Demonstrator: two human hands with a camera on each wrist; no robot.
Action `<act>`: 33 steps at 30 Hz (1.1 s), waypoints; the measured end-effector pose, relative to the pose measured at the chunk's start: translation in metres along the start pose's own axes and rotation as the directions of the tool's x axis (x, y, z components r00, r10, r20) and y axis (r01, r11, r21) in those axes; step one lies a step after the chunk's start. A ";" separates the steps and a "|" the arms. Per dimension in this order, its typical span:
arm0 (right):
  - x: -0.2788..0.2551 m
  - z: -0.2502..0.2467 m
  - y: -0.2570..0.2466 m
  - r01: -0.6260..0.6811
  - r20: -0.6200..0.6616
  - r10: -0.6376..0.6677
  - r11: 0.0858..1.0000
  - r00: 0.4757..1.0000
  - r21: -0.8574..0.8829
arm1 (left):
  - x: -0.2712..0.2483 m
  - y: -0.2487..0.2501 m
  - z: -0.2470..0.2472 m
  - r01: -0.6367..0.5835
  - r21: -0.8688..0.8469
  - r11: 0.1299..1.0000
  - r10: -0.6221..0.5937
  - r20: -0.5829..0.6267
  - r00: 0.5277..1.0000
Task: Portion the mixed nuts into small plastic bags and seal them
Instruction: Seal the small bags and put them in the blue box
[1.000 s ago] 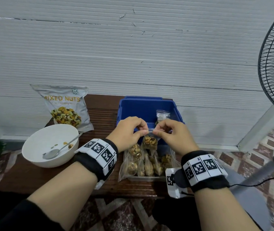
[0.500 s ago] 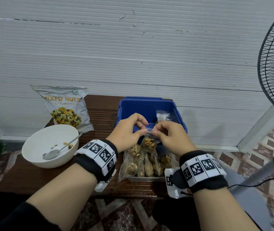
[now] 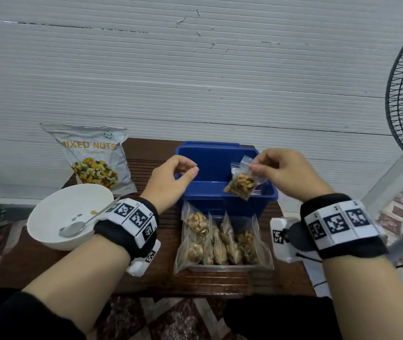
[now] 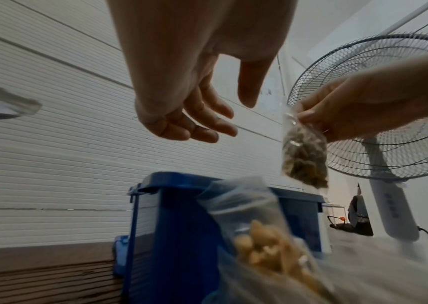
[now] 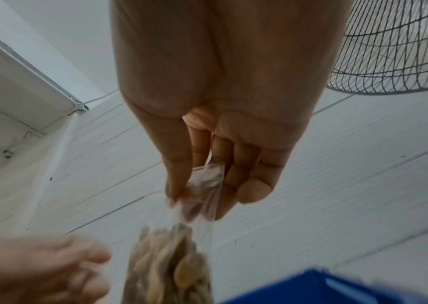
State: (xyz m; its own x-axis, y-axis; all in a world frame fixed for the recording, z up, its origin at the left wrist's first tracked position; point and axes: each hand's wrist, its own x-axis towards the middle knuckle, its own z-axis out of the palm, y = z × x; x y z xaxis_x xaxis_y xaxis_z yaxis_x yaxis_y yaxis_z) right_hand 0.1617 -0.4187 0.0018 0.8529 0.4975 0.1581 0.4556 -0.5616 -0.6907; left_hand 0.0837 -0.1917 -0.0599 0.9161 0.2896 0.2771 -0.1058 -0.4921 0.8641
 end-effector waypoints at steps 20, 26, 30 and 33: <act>0.084 0.024 0.042 0.183 0.558 0.325 0.721 0.763 -0.669 | 0.028 -0.050 0.005 0.117 0.054 0.992 -0.122 0.101 0.987; 0.085 0.018 0.042 0.176 0.563 0.296 0.751 0.772 -0.636 | 0.026 -0.050 0.006 0.108 0.026 0.994 -0.110 0.101 0.989; 0.084 0.004 0.037 0.096 0.514 0.199 0.866 0.834 -0.491 | 0.018 -0.044 0.004 0.072 0.044 0.996 -0.074 0.037 0.997; 0.080 0.000 0.029 0.057 0.466 0.121 0.935 0.877 -0.351 | 0.010 -0.038 0.001 0.034 0.074 0.997 -0.030 -0.049 0.998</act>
State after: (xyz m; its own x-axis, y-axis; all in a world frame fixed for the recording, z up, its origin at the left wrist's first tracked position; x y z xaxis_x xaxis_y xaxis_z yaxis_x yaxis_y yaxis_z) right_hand 0.2436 -0.3954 -0.0052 0.6842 0.6761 -0.2735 0.5642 -0.7283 -0.3889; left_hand 0.0969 -0.1710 -0.0910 0.8987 0.3444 0.2714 -0.0459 -0.5416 0.8394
